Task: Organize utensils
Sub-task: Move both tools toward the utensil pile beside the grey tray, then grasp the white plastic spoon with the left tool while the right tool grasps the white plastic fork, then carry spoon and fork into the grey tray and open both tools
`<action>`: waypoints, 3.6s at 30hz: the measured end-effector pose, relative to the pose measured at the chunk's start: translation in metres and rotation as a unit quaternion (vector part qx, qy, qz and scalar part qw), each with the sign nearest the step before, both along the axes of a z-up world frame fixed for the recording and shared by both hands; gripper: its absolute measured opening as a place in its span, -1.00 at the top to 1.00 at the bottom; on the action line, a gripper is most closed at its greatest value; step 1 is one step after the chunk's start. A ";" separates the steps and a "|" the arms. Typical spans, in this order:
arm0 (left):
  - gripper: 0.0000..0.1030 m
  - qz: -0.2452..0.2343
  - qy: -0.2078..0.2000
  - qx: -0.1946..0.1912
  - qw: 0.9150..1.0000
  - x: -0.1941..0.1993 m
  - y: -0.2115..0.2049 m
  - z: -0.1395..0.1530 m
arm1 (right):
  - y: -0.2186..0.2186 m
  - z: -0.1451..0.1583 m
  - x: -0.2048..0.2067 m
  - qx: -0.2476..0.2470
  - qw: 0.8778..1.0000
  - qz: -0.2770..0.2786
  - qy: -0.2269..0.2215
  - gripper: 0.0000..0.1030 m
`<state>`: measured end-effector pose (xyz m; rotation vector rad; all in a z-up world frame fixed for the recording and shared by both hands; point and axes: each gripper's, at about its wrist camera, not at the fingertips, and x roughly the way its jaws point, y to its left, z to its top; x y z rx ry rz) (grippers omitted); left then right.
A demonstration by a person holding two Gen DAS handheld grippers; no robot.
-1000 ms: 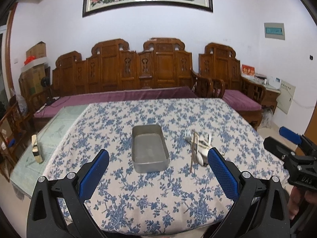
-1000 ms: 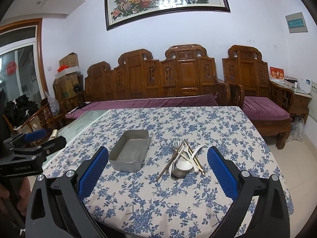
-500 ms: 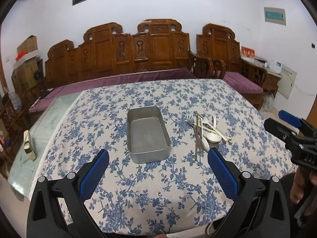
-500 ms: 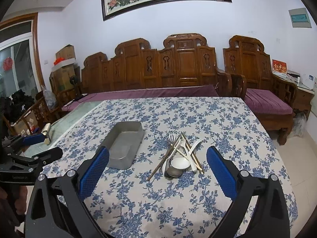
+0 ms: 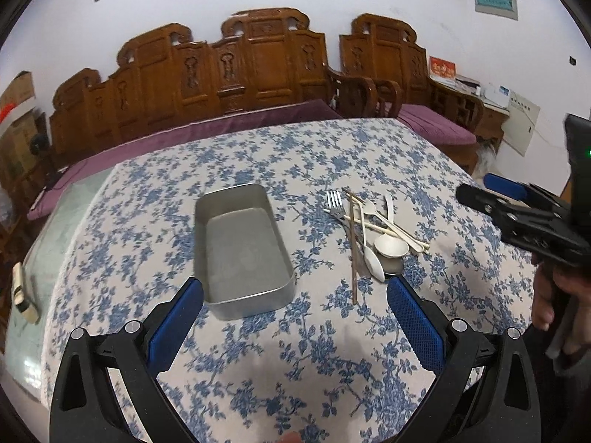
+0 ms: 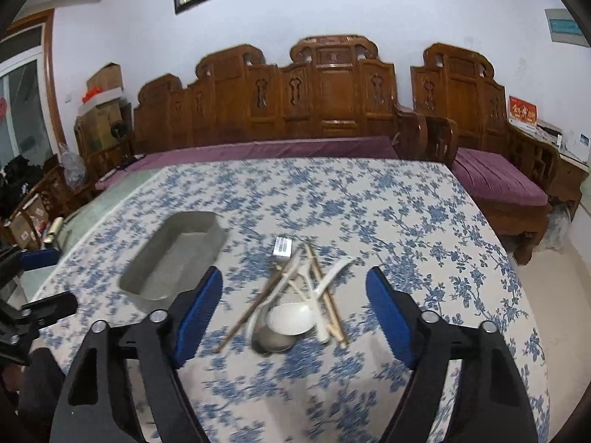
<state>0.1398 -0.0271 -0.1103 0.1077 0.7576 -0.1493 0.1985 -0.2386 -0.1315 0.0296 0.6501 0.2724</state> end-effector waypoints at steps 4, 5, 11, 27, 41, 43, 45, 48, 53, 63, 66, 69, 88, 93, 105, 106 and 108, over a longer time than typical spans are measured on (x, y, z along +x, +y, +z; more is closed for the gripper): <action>-0.87 -0.007 0.012 0.002 1.000 0.017 -0.007 -0.012 | -0.008 -0.021 0.027 -0.012 1.000 0.005 0.021 -0.36; -0.87 -0.009 0.015 0.001 1.000 0.021 -0.008 -0.015 | -0.010 -0.028 0.033 -0.014 0.999 0.008 0.027 -0.31; -0.87 -0.026 0.028 -0.010 0.999 0.035 -0.016 -0.029 | -0.022 -0.070 0.061 -0.001 0.996 0.033 0.086 0.15; -0.83 -0.058 0.077 -0.024 0.995 0.059 -0.040 -0.068 | -0.007 -0.110 0.106 0.002 0.982 0.108 0.155 0.59; -0.76 -0.052 0.099 -0.015 0.994 0.076 -0.059 -0.084 | -0.001 -0.123 0.112 -0.003 0.975 0.125 0.185 0.80; -0.74 -0.050 0.102 -0.009 0.994 0.078 -0.061 -0.086 | -0.002 -0.123 0.112 0.001 0.974 0.125 0.188 0.84; -0.73 -0.048 0.104 -0.006 0.993 0.081 -0.064 -0.089 | -0.003 -0.119 0.110 0.005 0.975 0.129 0.182 0.89; -0.69 -0.048 0.110 -0.007 0.993 0.084 -0.067 -0.092 | -0.008 -0.108 0.107 0.027 0.976 0.133 0.170 0.91; -0.48 -0.048 0.125 -0.005 0.991 0.096 -0.078 -0.102 | -0.022 -0.095 0.107 0.053 0.979 0.121 0.154 0.91; 0.25 -0.049 0.153 -0.016 0.987 0.129 -0.103 -0.116 | -0.032 -0.094 0.110 0.054 0.982 0.103 0.150 0.91; 0.46 -0.035 0.164 -0.018 0.986 0.138 -0.104 -0.122 | -0.033 -0.094 0.110 0.052 0.982 0.099 0.151 0.91; 0.80 -0.024 0.174 -0.008 0.984 0.143 -0.104 -0.127 | -0.032 -0.094 0.111 0.051 0.982 0.099 0.150 0.90; 0.94 -0.016 0.096 0.018 0.995 0.121 -0.071 -0.069 | -0.020 -0.084 0.096 0.045 0.984 0.100 0.138 0.91; 0.94 -0.014 0.082 0.011 0.997 0.111 -0.053 -0.056 | -0.011 -0.087 0.092 0.039 0.984 0.102 0.140 0.91; 0.94 -0.001 0.059 -0.007 0.998 0.102 0.008 -0.039 | 0.020 -0.069 0.076 0.033 0.986 0.113 0.120 0.91; 0.94 0.001 0.058 -0.010 0.998 0.102 0.012 -0.039 | 0.025 -0.067 0.075 0.032 0.986 0.116 0.119 0.91; 0.94 0.005 0.055 -0.015 0.998 0.103 0.020 -0.039 | 0.038 -0.062 0.073 0.029 0.986 0.123 0.113 0.91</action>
